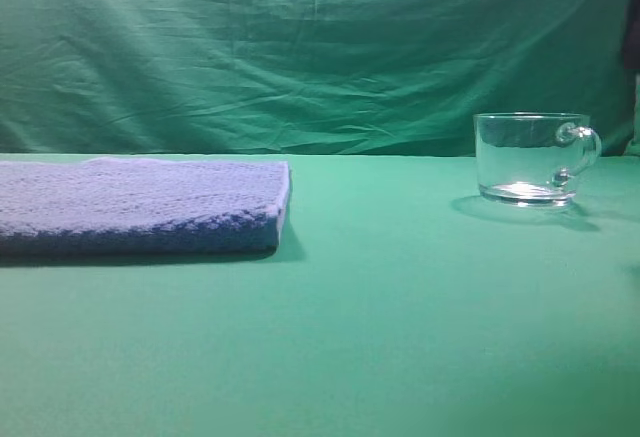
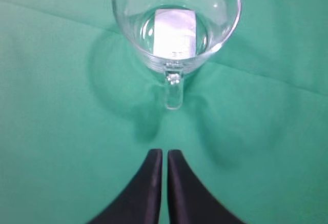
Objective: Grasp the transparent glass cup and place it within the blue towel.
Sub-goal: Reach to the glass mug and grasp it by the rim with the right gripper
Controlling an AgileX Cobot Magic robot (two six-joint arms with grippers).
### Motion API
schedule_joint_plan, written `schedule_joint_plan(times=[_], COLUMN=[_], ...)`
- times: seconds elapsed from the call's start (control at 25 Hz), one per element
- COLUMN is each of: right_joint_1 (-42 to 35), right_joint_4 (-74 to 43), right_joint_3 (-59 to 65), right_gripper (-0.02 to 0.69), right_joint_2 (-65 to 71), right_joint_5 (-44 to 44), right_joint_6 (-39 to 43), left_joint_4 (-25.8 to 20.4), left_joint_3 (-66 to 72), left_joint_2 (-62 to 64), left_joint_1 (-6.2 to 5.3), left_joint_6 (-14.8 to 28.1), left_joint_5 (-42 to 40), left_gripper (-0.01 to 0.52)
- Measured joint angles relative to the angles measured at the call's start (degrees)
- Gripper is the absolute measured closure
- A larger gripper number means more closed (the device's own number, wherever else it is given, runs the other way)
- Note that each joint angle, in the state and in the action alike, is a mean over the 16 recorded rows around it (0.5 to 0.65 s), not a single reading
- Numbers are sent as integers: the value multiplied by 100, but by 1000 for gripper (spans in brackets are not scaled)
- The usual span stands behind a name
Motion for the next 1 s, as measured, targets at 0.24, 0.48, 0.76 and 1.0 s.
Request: schedule_joint_plan(times=[0.24, 0.48, 0.76, 1.0], right_joint_1=[1, 1, 1, 23], right_joint_4=[0, 0, 0, 0], right_joint_3=[-140, -153, -179, -497], right_gripper=[114, 214, 430, 541], right_joint_2=[464, 838, 1099, 1162], right_joint_5=[-347, -790, -1038, -775], right_joint_6=[0, 0, 0, -3], left_joint_4=[0, 0, 0, 0], left_joint_3=[0, 0, 0, 0], left_joint_2=[0, 0, 0, 0], left_joint_1=[0, 0, 0, 0], left_joint_6=[0, 0, 0, 0], left_joint_5=[0, 0, 0, 0], left_gripper=[514, 514, 514, 514])
